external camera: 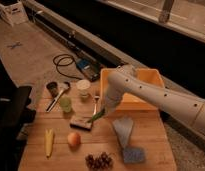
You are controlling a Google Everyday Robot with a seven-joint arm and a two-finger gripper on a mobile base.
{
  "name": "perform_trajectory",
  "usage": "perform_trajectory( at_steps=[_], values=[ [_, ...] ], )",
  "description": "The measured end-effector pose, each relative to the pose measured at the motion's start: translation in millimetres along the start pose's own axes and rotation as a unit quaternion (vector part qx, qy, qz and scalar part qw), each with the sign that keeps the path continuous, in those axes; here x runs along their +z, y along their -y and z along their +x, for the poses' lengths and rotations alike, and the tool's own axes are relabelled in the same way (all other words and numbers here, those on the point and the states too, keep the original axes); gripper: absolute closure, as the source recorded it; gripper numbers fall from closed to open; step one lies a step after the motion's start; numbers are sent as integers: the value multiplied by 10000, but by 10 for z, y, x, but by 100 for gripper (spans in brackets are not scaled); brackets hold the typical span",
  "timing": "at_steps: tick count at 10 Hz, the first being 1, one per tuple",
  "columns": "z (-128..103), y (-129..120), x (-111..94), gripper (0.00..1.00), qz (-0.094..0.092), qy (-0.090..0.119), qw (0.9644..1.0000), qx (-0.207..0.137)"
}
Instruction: Place pepper in metal cup
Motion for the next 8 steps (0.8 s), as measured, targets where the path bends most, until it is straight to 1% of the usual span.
perform_trajectory(
  at_steps=[1, 3, 8],
  values=[
    [-4, 276, -97, 100, 210, 11, 9998, -22],
    [-47, 572, -178, 100, 396, 34, 9992, -80],
    [-40, 572, -169, 100, 390, 32, 9992, -78]
  ],
)
